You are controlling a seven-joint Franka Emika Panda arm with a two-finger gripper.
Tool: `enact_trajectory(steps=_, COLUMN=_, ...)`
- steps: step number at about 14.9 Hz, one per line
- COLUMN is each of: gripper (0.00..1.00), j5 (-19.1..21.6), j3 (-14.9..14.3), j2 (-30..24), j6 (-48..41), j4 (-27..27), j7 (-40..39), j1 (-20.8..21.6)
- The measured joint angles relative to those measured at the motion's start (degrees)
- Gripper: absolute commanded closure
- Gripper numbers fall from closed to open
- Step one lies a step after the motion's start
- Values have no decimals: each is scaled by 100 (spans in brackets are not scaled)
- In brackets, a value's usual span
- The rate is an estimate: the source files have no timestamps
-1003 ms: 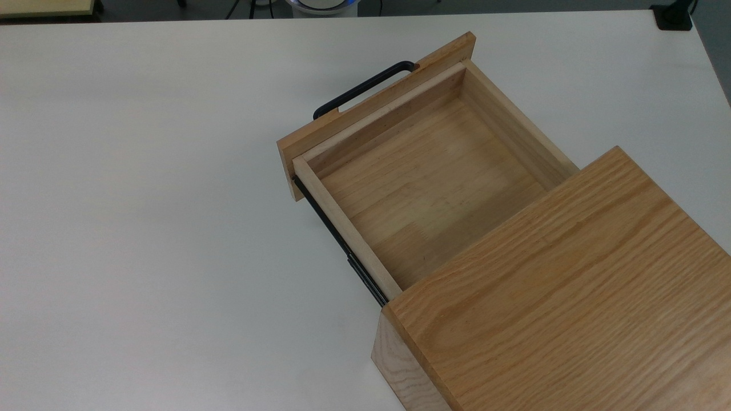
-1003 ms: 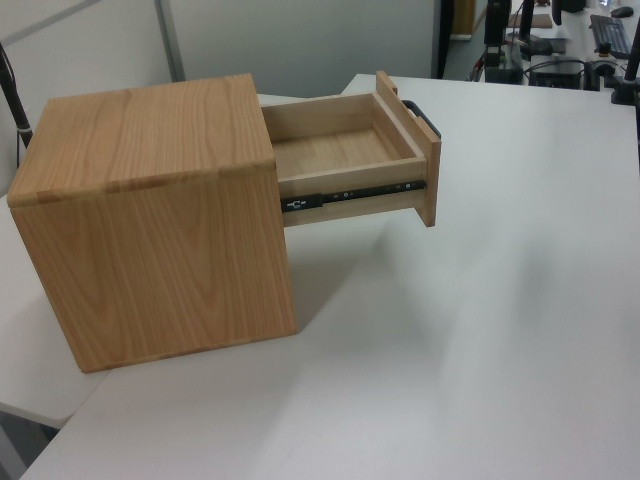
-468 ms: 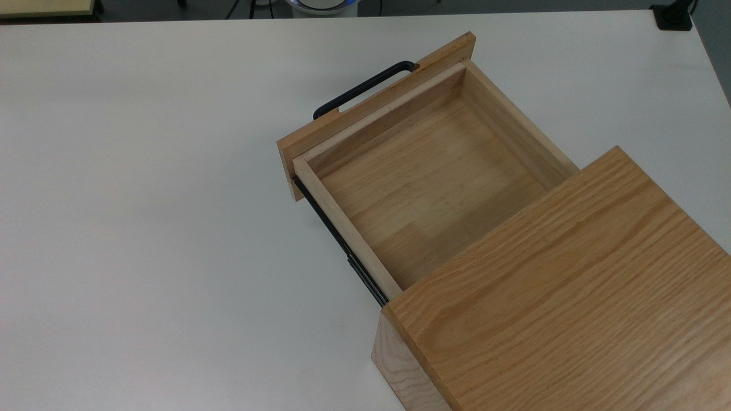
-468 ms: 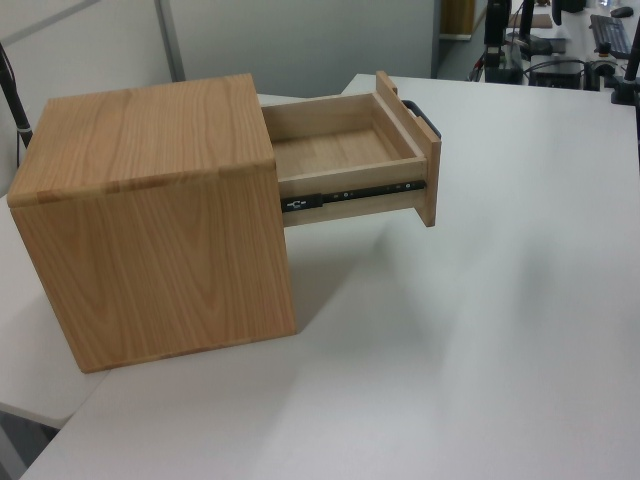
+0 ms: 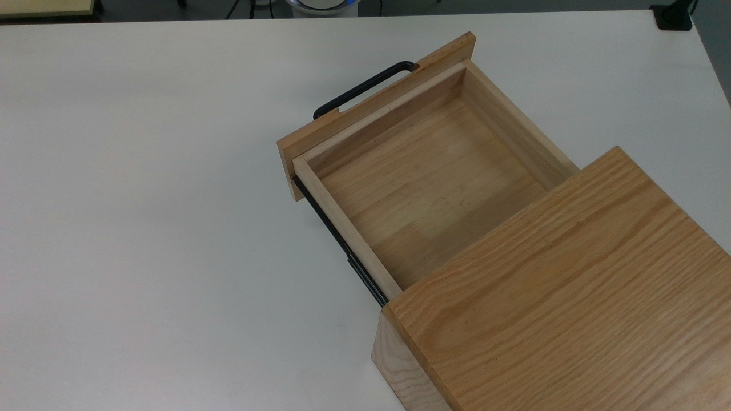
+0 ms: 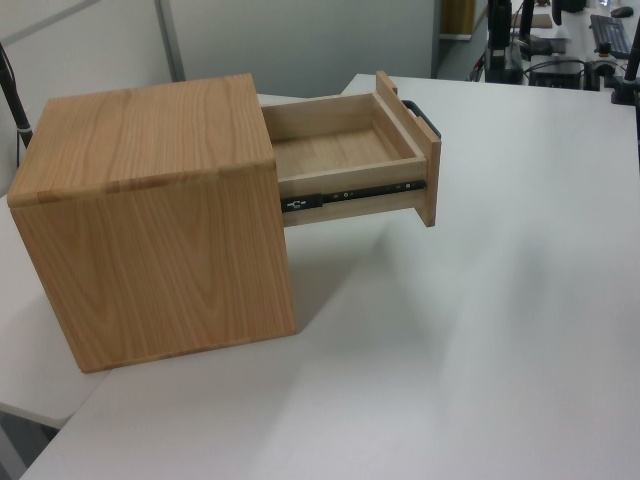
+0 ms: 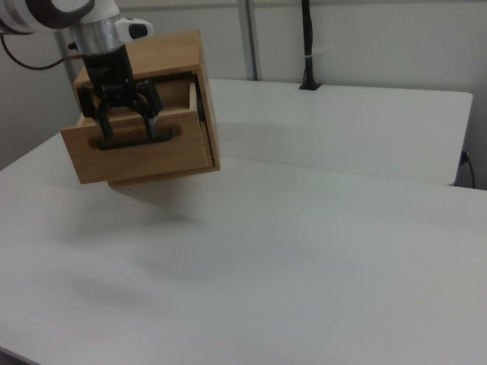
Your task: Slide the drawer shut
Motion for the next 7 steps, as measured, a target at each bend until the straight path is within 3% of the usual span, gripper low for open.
enact_trajectory(steps=1, gripper=0, j5=2, j3=14, j2=35, j6=0, j4=-15, j7=-195, j1=5)
enact_trajectory(steps=2, gripper=18, j5=2, j3=31, j2=78, j6=0, j4=-27, j7=-274, j1=14)
enact_trajectory(steps=4, gripper=41, j5=2, j3=151, j2=256, j6=46, j4=-40, j7=-312, j1=25)
enact_trajectory(steps=5, gripper=60, j5=1, j3=238, j2=341, j6=165, j4=-44, j7=-312, j1=28)
enact_trajectory(steps=7, gripper=85, j5=1, j3=397, j2=509, j6=423, j4=-54, j7=-310, j1=36)
